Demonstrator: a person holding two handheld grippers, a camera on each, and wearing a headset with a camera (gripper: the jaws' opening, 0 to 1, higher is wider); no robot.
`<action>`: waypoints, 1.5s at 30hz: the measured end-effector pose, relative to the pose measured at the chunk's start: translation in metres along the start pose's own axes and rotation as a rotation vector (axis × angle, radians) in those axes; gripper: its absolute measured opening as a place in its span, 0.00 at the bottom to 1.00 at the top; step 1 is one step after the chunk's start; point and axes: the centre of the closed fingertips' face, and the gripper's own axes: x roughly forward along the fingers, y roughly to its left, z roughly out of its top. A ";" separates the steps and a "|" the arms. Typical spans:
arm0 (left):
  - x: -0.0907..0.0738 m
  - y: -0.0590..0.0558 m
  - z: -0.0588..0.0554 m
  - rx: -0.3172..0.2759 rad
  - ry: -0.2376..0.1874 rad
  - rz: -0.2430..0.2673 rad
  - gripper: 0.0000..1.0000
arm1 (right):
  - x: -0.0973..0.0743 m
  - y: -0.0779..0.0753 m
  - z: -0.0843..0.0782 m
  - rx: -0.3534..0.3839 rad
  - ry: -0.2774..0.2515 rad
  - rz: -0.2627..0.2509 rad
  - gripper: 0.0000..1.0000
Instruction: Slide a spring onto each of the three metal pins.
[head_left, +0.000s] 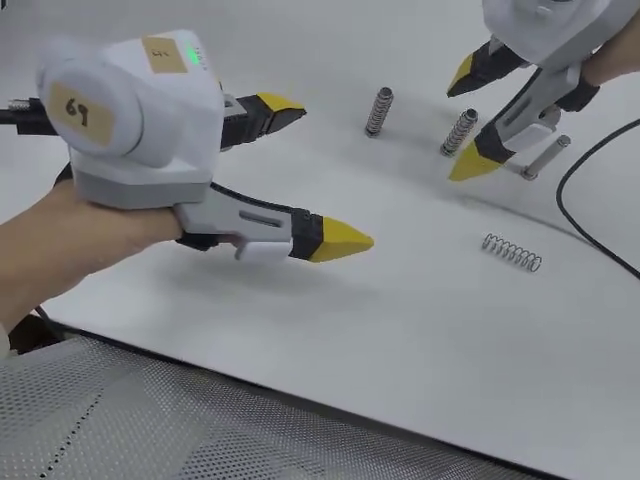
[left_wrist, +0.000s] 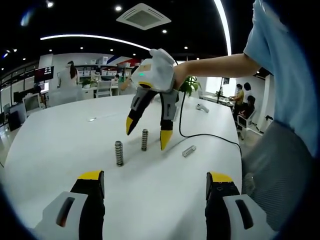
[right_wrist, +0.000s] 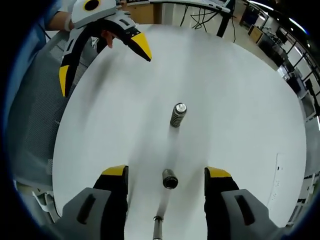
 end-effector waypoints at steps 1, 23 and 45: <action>0.000 0.000 0.000 -0.002 -0.001 -0.001 0.81 | -0.001 0.000 0.000 0.007 -0.008 -0.002 0.61; 0.001 0.001 0.010 -0.025 -0.026 -0.006 0.80 | -0.029 0.012 0.002 0.156 -0.183 -0.079 0.69; 0.010 -0.008 0.022 0.030 -0.002 -0.060 0.79 | -0.063 0.034 -0.030 0.308 -0.271 -0.198 0.69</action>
